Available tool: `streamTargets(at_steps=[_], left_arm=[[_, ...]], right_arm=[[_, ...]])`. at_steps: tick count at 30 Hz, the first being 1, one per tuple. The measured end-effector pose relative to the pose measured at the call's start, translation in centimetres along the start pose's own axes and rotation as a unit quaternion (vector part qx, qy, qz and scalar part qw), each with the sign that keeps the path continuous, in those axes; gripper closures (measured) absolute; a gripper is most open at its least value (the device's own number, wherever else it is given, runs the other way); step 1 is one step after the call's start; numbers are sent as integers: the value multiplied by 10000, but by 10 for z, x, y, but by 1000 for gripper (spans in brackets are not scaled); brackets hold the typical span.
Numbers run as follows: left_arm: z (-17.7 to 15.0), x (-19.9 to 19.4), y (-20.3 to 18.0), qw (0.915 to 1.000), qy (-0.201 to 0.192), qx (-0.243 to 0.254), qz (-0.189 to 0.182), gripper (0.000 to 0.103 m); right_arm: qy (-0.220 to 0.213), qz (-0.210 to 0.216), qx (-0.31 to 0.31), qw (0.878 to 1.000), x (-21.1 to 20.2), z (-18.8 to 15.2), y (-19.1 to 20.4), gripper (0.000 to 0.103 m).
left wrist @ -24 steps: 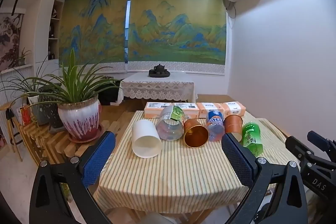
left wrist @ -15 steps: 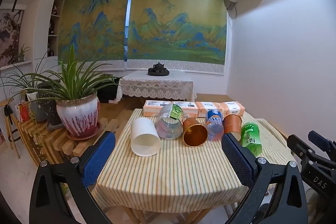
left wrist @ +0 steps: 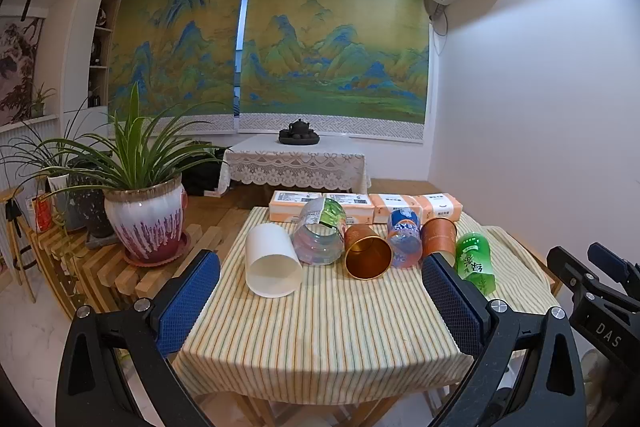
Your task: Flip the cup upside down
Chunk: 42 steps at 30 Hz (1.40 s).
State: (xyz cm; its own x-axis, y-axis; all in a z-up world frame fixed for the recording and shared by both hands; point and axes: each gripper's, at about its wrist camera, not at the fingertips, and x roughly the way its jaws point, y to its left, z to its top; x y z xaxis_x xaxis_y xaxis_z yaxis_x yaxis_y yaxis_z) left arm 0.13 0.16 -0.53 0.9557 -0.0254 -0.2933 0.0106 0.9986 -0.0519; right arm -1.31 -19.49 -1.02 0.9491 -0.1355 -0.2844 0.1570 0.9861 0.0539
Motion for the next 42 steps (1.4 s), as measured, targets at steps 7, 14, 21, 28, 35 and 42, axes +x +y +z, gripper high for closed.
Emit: streamTargets(at_steps=[7, 14, 21, 28, 35, 42], left_arm=[[1, -2, -3, 10000, -46, 23, 18, 1], [1, -3, -1, 10000, -47, 25, 23, 1], [2, 0, 1, 10000, -18, 6, 34, 1], [1, 2, 2, 10000, -2, 0, 34, 1], [1, 2, 2, 10000, -1, 4, 39, 1], [1, 5, 3, 10000, 17, -10, 44, 1]], right_arm=[[-73, -72, 24, 9999, -2, 3, -1, 28], [-214, -169, 19, 9996, -5, 6, -1, 28], [-295, -235, 1, 9993, -6, 8, -2, 28], [-290, -234, -3, 9993, -5, 8, -2, 28], [-256, -215, -16, 9994, -1, 10, 0, 28], [-241, -207, -39, 9995, 1, 8, 1, 28]])
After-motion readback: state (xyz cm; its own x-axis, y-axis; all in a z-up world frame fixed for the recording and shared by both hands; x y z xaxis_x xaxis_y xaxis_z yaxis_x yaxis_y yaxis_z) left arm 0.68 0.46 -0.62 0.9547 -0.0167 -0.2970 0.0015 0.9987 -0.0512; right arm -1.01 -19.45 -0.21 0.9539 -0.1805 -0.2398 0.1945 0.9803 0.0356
